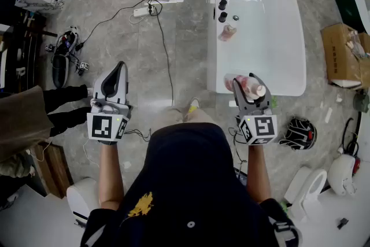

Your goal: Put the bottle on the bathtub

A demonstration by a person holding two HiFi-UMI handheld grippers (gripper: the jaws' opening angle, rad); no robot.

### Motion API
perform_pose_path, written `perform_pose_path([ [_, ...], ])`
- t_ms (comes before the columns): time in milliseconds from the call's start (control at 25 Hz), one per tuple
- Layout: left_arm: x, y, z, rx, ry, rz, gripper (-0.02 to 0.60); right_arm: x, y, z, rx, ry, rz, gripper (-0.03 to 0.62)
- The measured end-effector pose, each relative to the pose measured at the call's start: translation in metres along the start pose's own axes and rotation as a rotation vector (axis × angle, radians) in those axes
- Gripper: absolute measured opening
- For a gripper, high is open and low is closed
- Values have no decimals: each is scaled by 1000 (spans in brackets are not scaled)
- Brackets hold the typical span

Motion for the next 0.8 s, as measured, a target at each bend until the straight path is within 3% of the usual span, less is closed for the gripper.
perform_pose_path([
  [160, -12, 10, 45, -9, 98, -19, 18, -4, -4, 14, -4, 70, 26, 215],
  [280, -35, 21, 86, -15, 222, -14, 18, -12, -5, 29, -29, 169, 57, 216],
  [440, -71, 42, 143, -11, 416, -16, 18, -25, -4, 51, -57, 353, 151, 216],
  [600, -83, 55, 186, 10, 662, 11, 18, -52, 1, 52, -55, 595, 277, 216],
  [800, -68, 68, 235, 49, 919, -10, 18, -81, 4, 56, -86, 820, 275, 216],
])
Point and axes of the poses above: the fingertips, and each gripper's own axes: z forward along the fingers, x to its right, y out of its underside, the point moved 8 cm from there along -z, backward along the fingers, and after that the axes turned 4 degrees about y, right-handed, at the moved point
